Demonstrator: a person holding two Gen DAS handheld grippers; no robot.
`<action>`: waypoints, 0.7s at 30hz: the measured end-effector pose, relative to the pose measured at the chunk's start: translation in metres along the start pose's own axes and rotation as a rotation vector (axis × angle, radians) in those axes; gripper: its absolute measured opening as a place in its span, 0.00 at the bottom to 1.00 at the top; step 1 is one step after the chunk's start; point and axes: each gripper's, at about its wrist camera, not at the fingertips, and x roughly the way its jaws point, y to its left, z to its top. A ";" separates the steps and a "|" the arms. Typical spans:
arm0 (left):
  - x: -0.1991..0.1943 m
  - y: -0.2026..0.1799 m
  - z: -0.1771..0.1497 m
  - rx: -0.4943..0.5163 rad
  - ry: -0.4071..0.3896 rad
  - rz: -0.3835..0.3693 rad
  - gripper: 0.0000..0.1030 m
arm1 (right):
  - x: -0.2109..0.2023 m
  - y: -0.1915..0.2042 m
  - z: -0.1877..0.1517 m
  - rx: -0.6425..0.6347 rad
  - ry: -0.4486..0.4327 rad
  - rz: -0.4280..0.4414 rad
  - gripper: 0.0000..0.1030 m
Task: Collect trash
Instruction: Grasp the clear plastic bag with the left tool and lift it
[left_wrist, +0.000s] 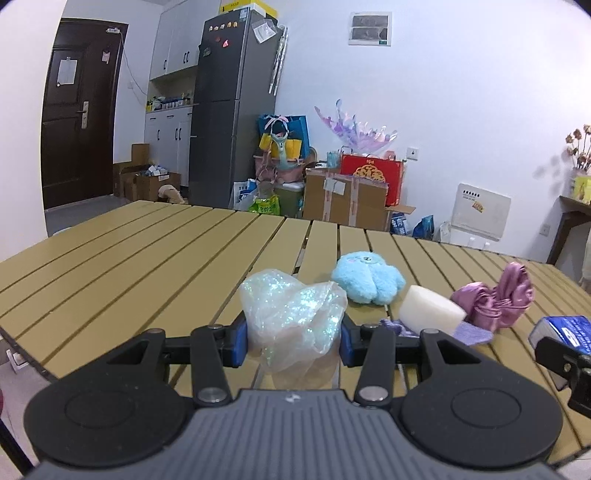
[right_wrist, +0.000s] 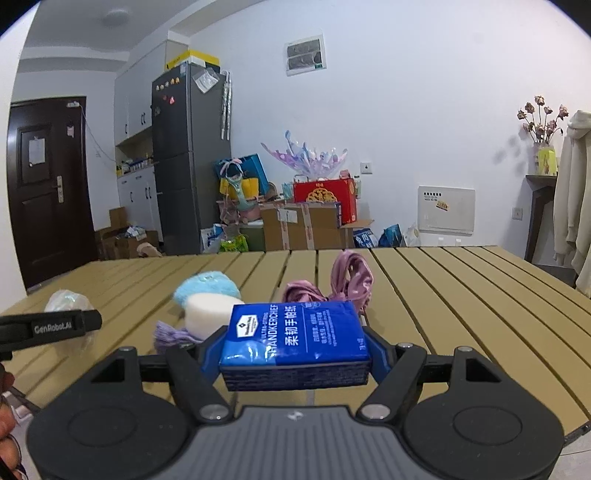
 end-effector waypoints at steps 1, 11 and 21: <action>-0.007 0.001 0.000 -0.002 -0.003 -0.006 0.44 | -0.005 0.001 0.001 -0.002 -0.005 0.004 0.71; -0.073 0.010 -0.002 0.011 -0.026 -0.045 0.44 | -0.067 0.012 -0.001 -0.074 0.011 0.023 0.71; -0.135 0.014 -0.010 0.059 -0.037 -0.044 0.44 | -0.138 0.019 -0.005 -0.113 0.024 0.042 0.71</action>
